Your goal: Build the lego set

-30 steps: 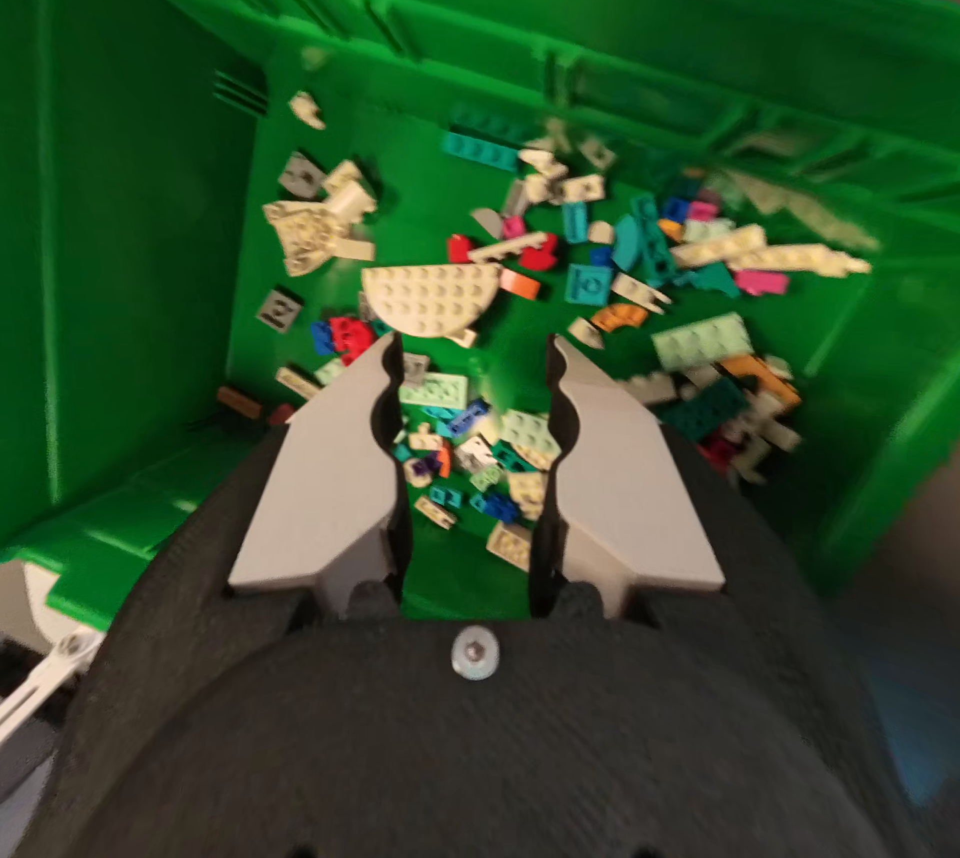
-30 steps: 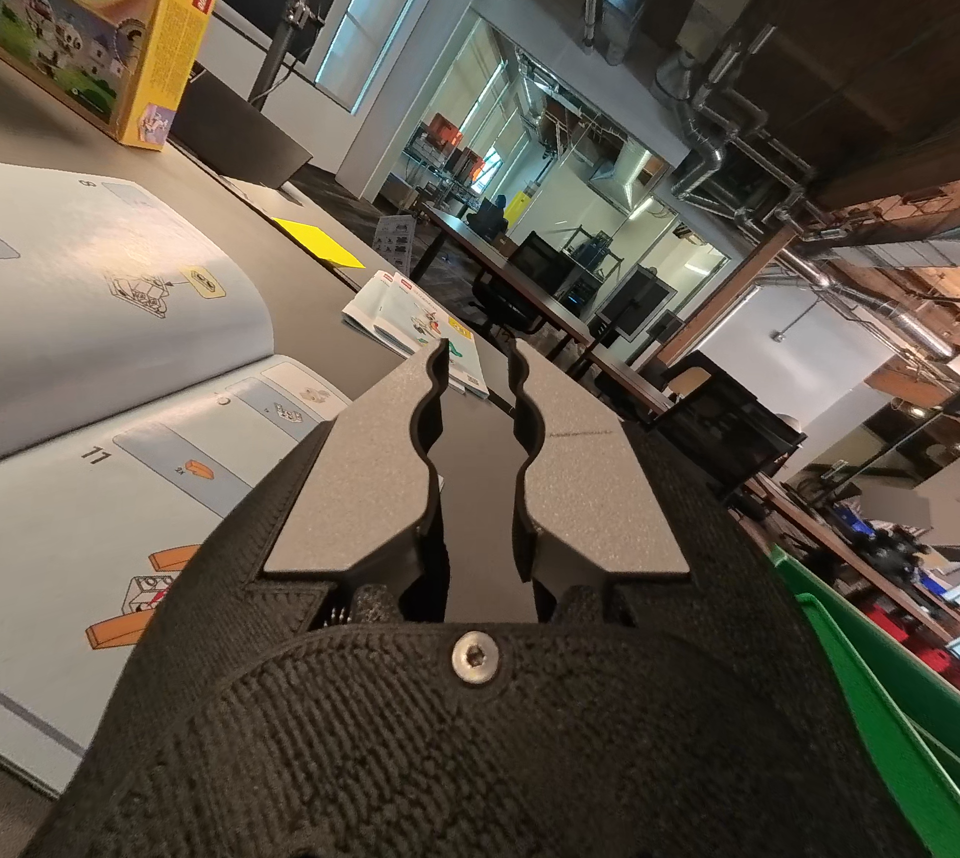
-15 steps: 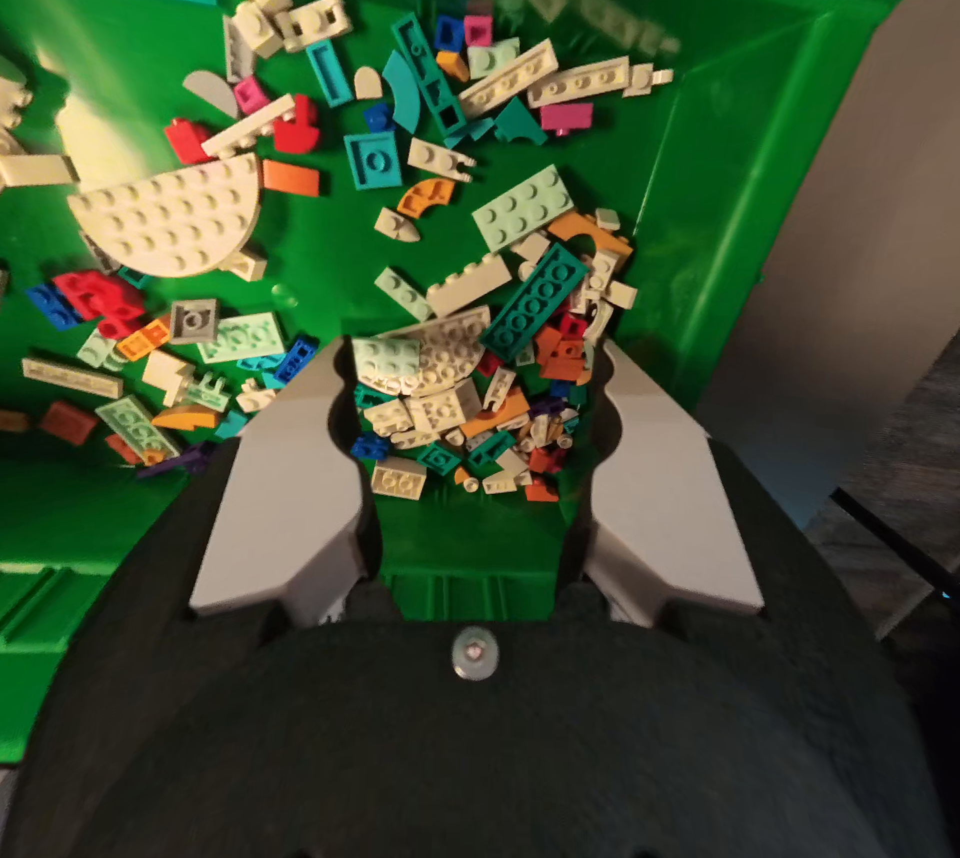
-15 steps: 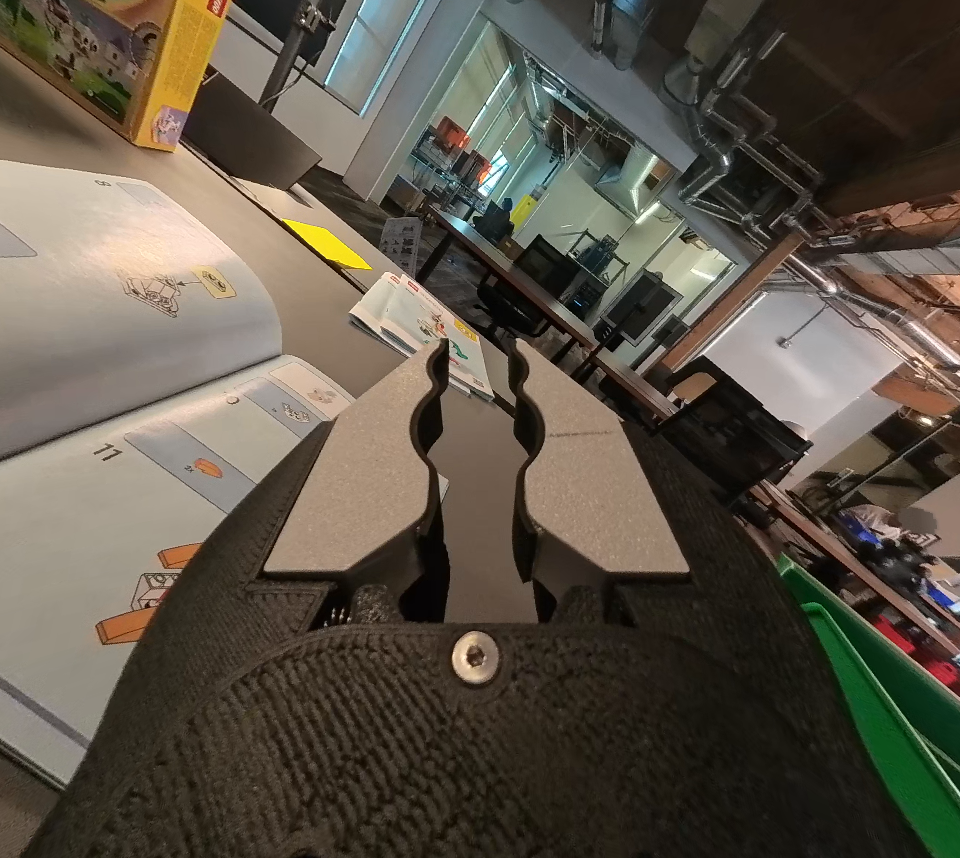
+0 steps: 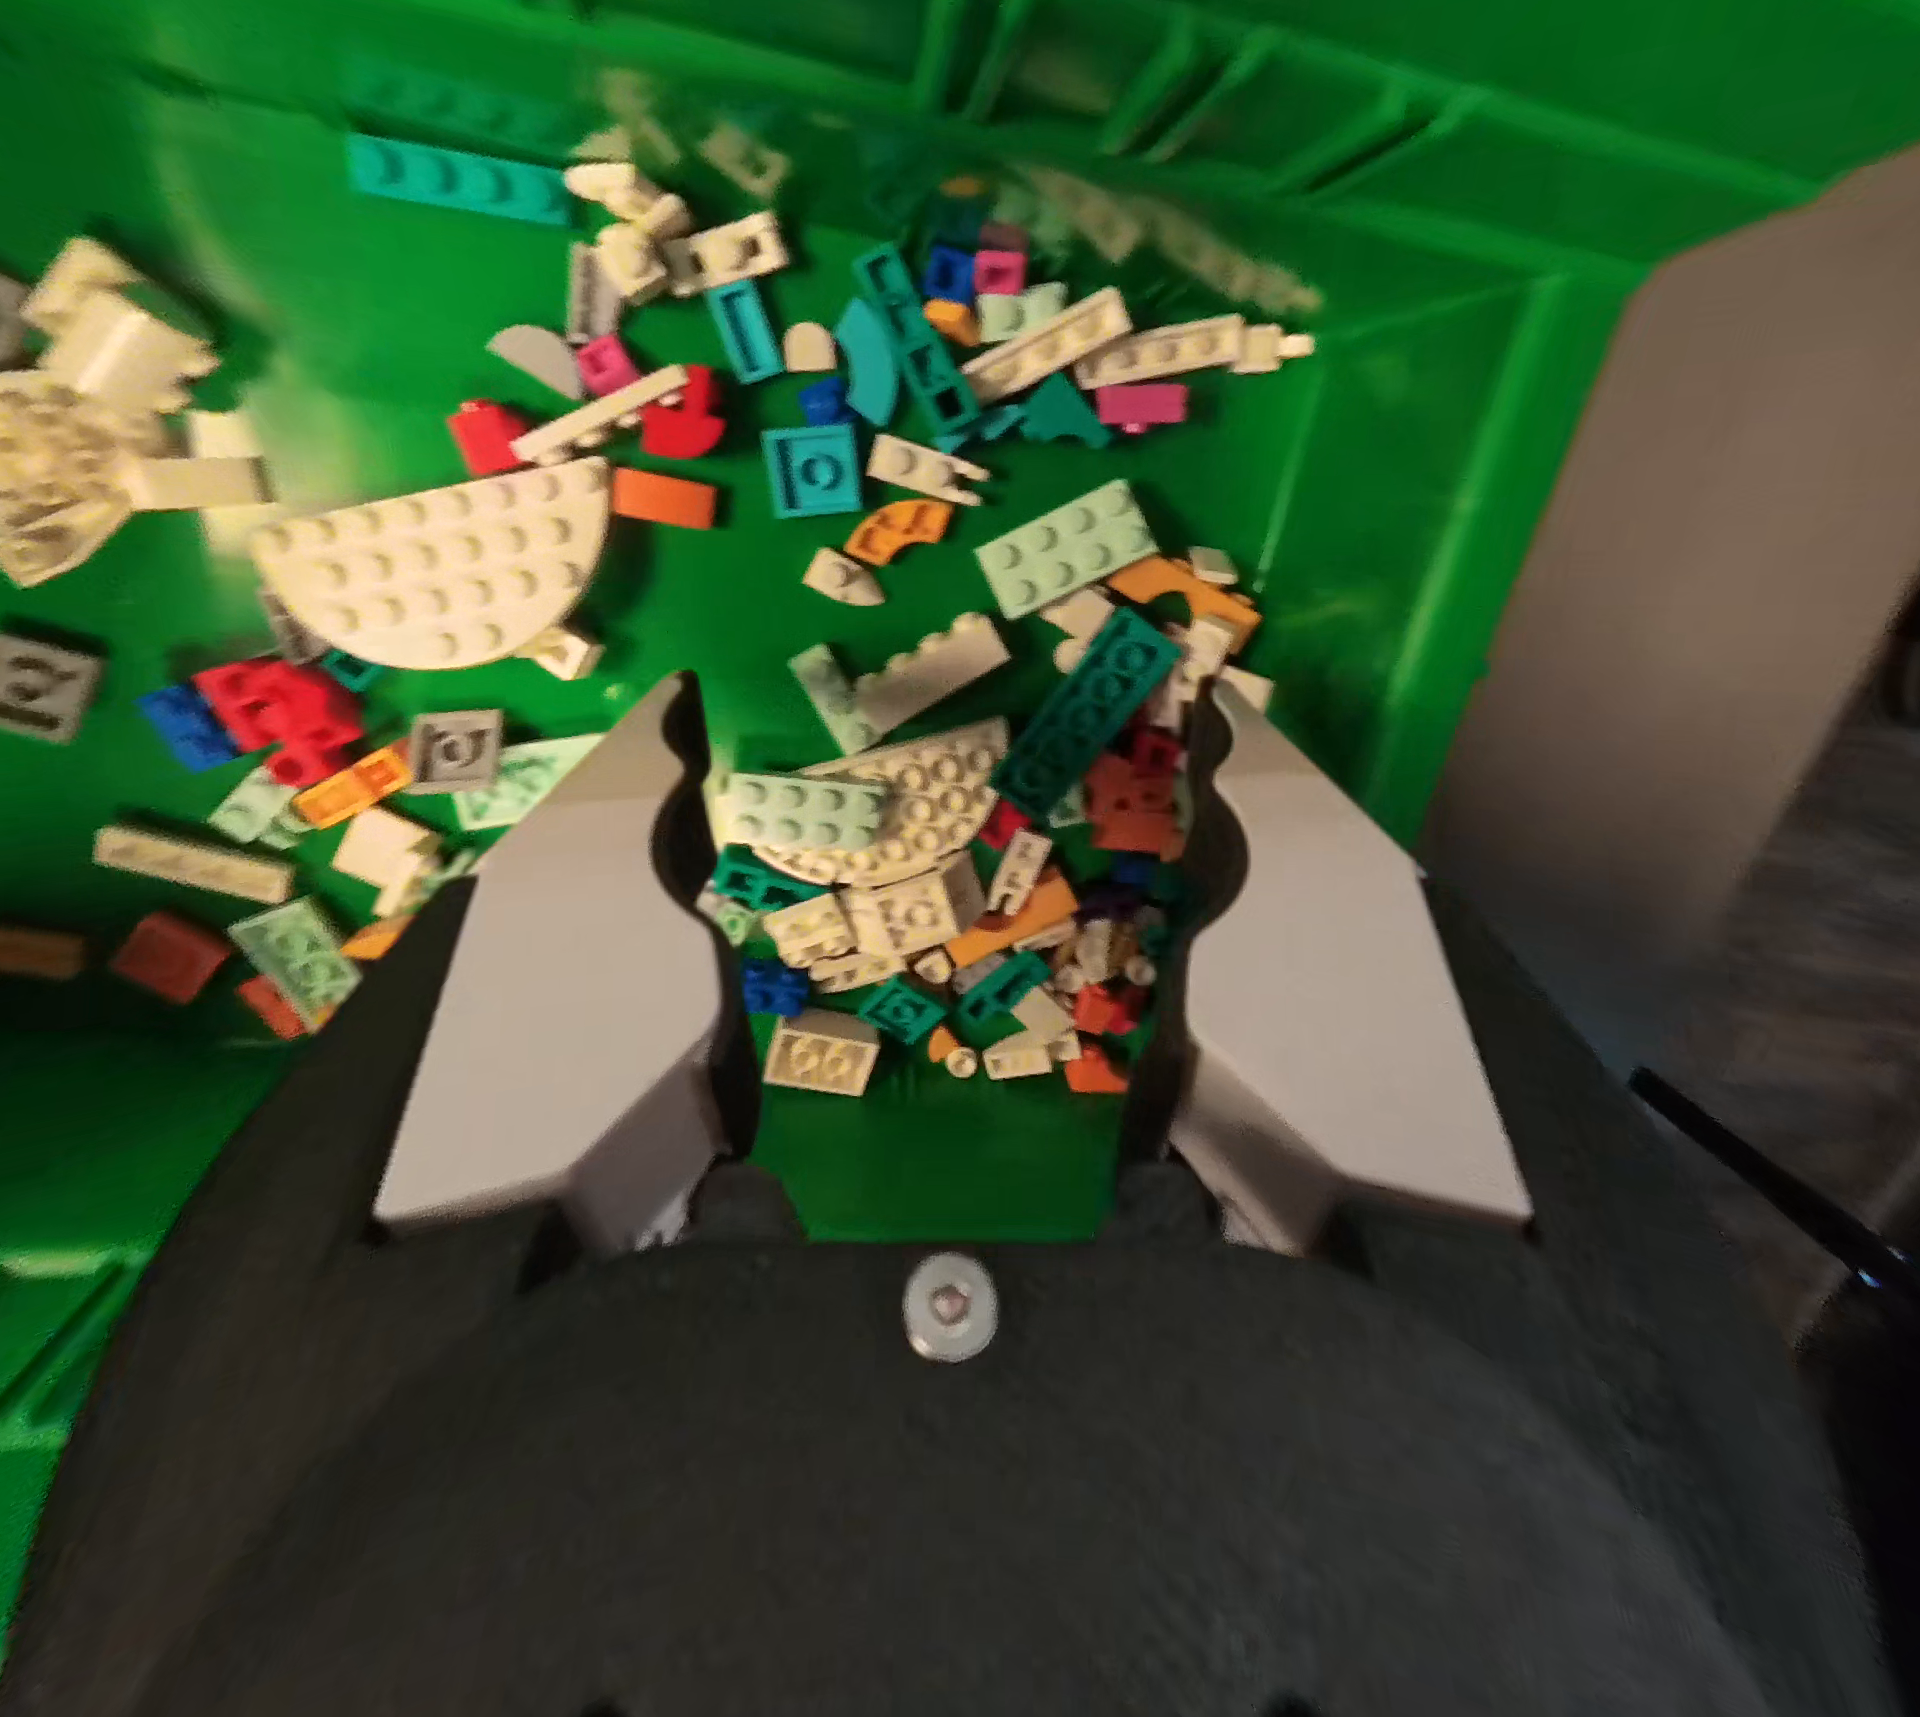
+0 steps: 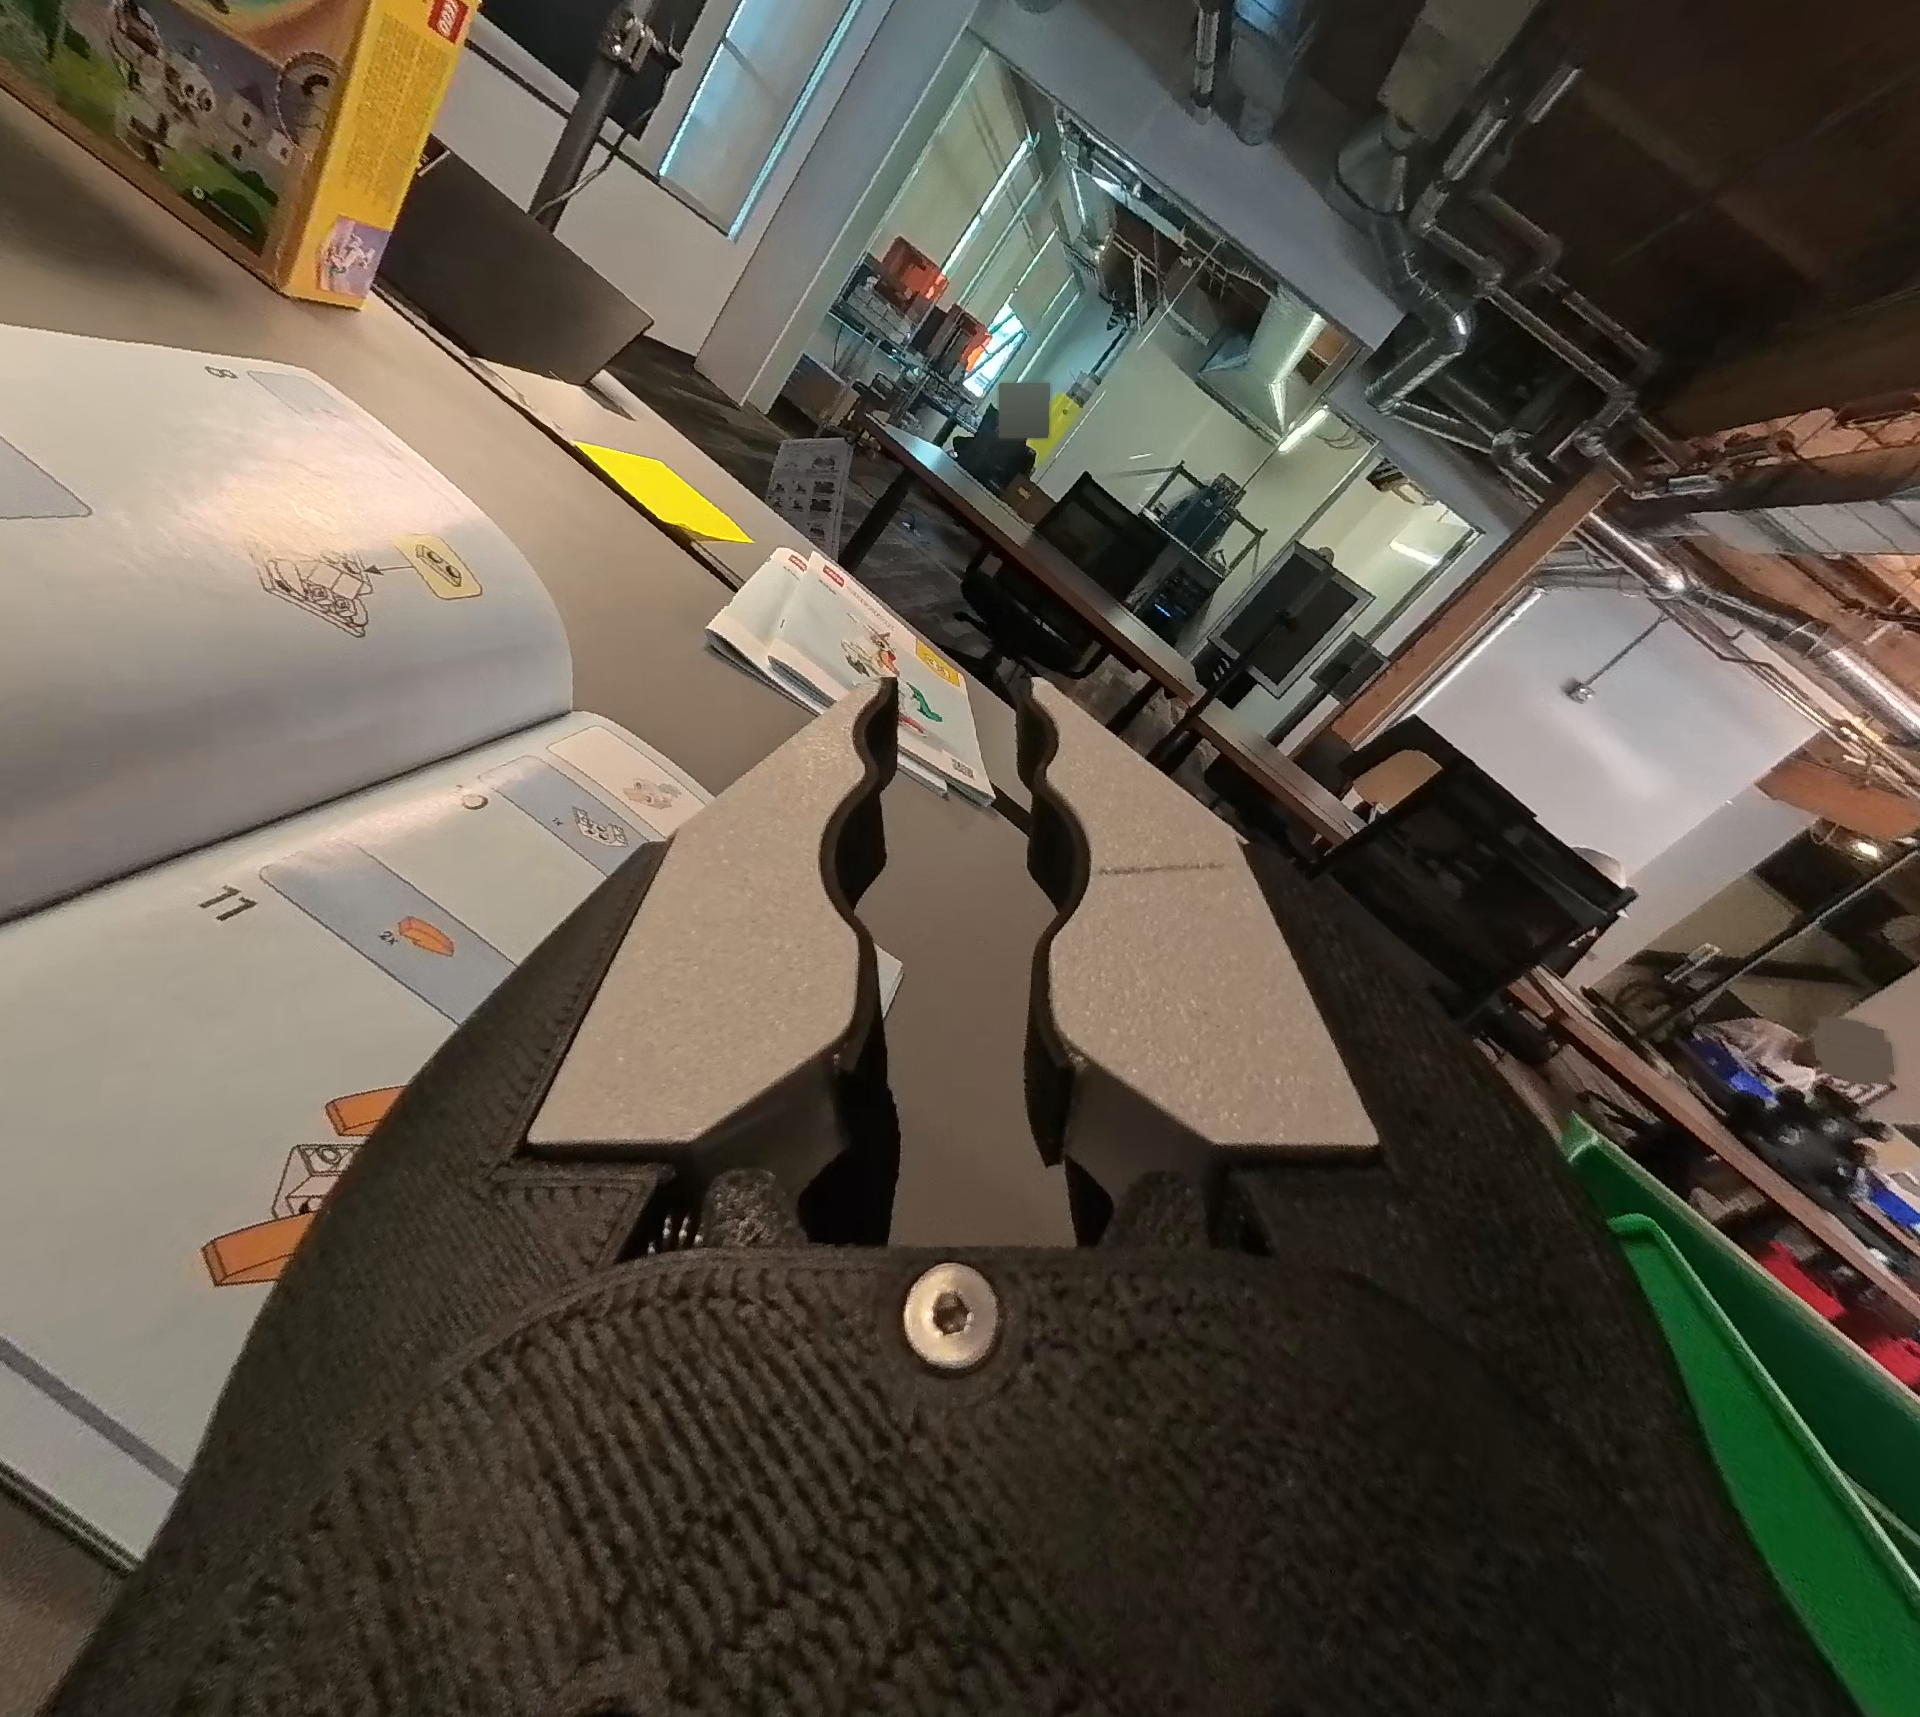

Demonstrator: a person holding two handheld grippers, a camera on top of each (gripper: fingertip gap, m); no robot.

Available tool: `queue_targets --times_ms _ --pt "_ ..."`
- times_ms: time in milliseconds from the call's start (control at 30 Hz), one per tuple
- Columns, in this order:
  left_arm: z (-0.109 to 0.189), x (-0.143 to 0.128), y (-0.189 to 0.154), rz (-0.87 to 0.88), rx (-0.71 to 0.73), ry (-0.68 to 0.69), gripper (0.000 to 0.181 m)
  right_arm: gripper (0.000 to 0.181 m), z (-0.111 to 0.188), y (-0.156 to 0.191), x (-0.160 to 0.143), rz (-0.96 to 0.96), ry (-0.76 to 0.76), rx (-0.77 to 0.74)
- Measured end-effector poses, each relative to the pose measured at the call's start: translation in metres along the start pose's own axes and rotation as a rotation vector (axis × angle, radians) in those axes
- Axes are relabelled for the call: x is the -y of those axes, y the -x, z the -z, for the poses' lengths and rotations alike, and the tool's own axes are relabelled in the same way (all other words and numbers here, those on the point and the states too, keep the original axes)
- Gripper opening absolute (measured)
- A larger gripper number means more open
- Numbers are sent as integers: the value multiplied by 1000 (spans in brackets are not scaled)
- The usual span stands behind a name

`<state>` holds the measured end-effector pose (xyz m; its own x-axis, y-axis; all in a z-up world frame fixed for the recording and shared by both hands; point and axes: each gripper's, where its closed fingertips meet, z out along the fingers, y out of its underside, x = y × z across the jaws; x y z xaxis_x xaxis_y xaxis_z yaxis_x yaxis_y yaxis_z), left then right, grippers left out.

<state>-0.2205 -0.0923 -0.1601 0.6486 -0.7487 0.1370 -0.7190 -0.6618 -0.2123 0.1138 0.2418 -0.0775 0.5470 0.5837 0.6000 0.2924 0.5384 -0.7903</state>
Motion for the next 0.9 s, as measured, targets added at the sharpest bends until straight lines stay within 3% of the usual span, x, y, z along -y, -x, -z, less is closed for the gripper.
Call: queue_targets --times_ms 167,467,600,700,733,833,900 --pt "-9 -15 -8 -63 -13 99 110 21 0 1 0 -1 -2 3" --pt "-18 -18 0 -124 43 162 116 21 0 1 0 1 -1 3" --pt "-15 -7 15 -124 131 107 108 21 0 1 0 0 -1 3" --pt "-1 -3 59 -29 389 78 78 21 0 0 0 -1 -1 1" --pt "4 -5 68 0 442 72 77 21 0 0 0 -1 -1 1" --pt "14 -6 65 195 409 0 69 21 0 0 0 -2 -2 1" --pt "15 -6 46 347 279 -22 58 21 0 0 0 -2 -2 3"
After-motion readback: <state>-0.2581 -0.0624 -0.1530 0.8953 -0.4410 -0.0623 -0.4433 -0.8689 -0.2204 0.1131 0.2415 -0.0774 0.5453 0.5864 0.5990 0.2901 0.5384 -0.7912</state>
